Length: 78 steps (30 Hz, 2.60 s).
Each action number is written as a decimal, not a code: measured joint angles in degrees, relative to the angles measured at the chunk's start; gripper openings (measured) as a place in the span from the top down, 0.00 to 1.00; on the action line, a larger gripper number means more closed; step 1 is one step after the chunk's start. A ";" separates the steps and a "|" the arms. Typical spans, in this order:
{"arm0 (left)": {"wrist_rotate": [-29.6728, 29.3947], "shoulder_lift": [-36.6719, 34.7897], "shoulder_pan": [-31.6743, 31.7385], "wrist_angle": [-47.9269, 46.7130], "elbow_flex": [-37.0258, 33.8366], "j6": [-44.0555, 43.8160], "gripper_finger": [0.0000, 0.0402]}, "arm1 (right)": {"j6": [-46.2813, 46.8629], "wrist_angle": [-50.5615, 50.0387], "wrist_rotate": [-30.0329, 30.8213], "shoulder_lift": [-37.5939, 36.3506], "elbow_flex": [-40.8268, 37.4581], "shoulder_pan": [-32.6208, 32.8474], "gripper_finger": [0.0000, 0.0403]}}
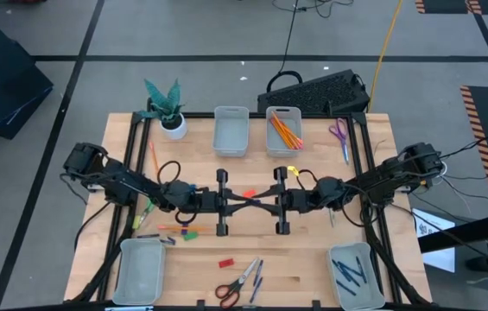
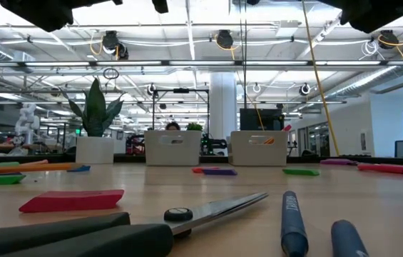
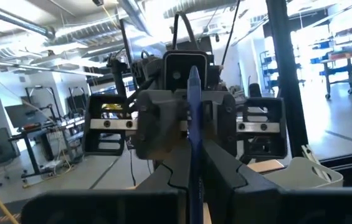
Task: Sort crayons/erasers/pens/pencils in bins
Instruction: Put the blue crayon into the bottom right bin
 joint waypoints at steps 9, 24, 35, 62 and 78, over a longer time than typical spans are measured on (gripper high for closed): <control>-8.53 -3.89 -2.10 -7.48 -0.04 2.02 0.80 | 1.15 -17.14 2.84 -1.72 5.98 0.55 0.95; -26.68 -20.07 -11.15 -55.41 -2.87 -22.12 0.35 | 47.62 -122.26 22.99 -8.15 37.92 12.42 0.95; -28.98 -16.90 -10.49 -51.32 -5.90 -27.12 0.40 | 99.32 -147.37 -23.80 0.61 38.07 28.96 0.95; -17.97 15.00 -32.69 -92.27 39.48 -59.42 0.46 | 87.27 -124.96 4.33 0.72 32.00 40.33 0.68; -15.51 15.17 -38.40 -93.56 39.54 -74.78 0.46 | 18.90 -77.85 -10.36 21.99 30.69 18.03 0.66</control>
